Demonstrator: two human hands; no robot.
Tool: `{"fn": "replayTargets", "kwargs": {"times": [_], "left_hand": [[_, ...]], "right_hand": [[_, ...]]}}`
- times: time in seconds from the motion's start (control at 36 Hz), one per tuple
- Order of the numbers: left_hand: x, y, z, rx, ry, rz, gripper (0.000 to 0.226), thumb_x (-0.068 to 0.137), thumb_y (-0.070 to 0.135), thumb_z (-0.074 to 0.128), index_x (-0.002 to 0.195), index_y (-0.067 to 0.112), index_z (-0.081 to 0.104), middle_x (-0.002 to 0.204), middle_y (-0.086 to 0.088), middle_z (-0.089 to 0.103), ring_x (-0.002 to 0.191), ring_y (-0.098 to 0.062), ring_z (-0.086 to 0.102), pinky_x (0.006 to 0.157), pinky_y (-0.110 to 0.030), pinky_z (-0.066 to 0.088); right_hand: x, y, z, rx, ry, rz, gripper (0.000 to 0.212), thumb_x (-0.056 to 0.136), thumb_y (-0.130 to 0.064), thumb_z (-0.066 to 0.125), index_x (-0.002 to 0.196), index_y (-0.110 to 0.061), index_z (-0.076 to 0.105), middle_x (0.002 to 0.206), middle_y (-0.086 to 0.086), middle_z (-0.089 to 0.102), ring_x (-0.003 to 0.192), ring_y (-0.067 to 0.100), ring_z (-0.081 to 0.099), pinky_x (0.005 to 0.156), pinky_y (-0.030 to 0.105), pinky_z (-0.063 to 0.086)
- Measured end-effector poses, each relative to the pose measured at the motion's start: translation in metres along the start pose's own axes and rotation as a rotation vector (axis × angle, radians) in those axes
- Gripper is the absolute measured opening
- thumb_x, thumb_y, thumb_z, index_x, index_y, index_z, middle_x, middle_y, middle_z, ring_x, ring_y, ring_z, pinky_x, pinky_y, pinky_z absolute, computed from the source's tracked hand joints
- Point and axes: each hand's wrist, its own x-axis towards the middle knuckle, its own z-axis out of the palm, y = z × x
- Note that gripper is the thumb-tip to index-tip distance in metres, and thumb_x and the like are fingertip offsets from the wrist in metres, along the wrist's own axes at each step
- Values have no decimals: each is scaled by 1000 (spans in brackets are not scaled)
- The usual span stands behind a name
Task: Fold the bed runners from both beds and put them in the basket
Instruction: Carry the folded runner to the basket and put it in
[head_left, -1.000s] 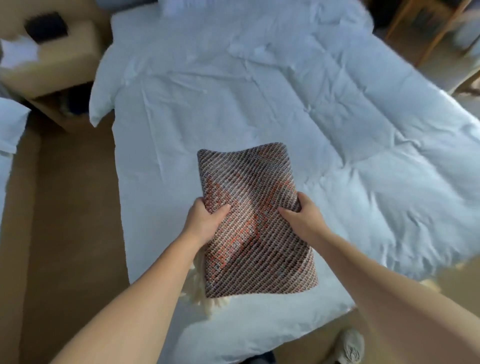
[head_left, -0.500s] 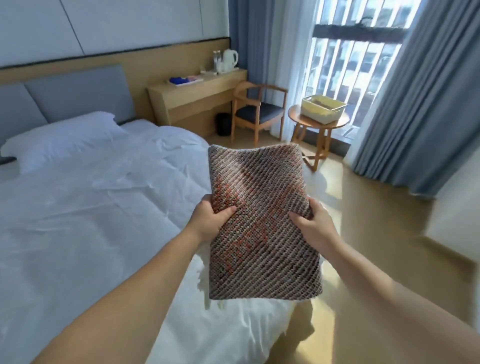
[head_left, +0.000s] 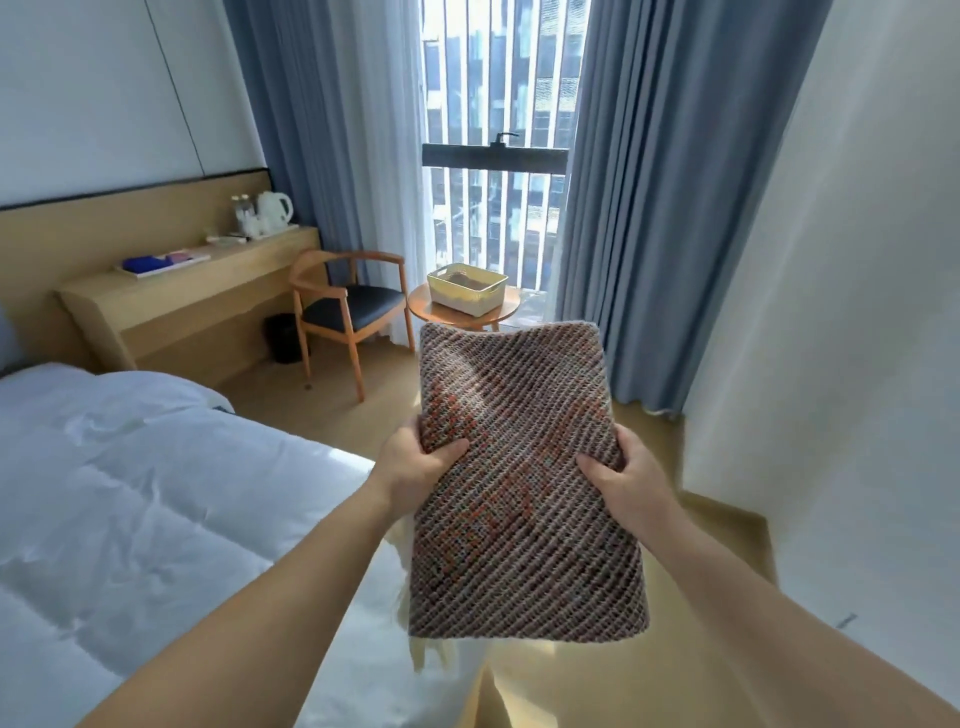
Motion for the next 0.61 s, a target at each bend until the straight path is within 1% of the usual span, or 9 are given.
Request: {"fn": "replayTargets", "kwargs": {"times": [0.08,0.14,0.19,0.25,0.31,0.39,0.47,0.53,0.61], "left_hand": [[40,5,22,20,-37,37,47,82,22,74,121,17,48,101,6,63,89,-3,61,68,-9,46],[70,5,34,36,-53,54,48,83,25,73,122,16,45,106,2,62,91,-7,60,73,-14,47],[99,5,44,26,-63,62,49,84,27,72,123,15,44,110,0,61,97,-13,60,84,-26,49],[133,4,54,10,-82,84,49,84,27,72,123,14,46,108,1,62,98,-13,62,87,-30,51],[162,8,63,-15,-115,87,45,86,23,70,121,14,45,104,4,62,96,-11,61,83,-27,51],[207,11,74,-11,-158,86,44,86,26,70,120,18,42,106,4,61,102,-16,61,90,-34,50],[249,14,84,7,-172,87,48,86,27,69,124,15,42,112,0,61,104,-17,60,92,-35,49],[272,16,92,3,-182,88,52,86,26,70,127,11,41,114,-2,60,105,-18,60,93,-36,50],[302,18,108,10,-204,83,48,86,24,69,124,13,42,113,-2,60,105,-19,60,93,-37,50]], "right_hand": [[32,13,-15,-18,53,-3,34,90,-24,63,123,-26,52,100,-24,58,87,-13,53,67,5,38],[56,20,-22,-38,77,8,35,90,-25,63,124,-26,52,99,-25,57,86,-12,53,69,8,39],[80,26,-27,-56,102,15,37,90,-27,64,125,-24,53,100,-23,59,89,-8,55,80,16,46],[107,31,-32,-73,142,23,41,89,-28,65,127,-23,52,102,-20,59,94,2,57,90,26,46],[134,34,-36,-77,162,39,40,89,-27,65,126,-23,53,99,-23,57,94,5,56,90,26,45],[171,40,-41,-89,185,59,38,88,-28,65,124,-25,53,100,-20,58,98,9,58,93,28,45],[208,48,-46,-86,218,82,40,87,-31,65,125,-28,52,106,-15,61,101,12,59,95,31,46],[228,53,-49,-71,232,86,41,88,-29,65,127,-28,52,106,-14,61,101,11,59,92,28,45],[255,62,-56,-65,236,86,41,89,-25,64,128,-25,52,105,-13,60,100,11,57,89,24,42]]}}
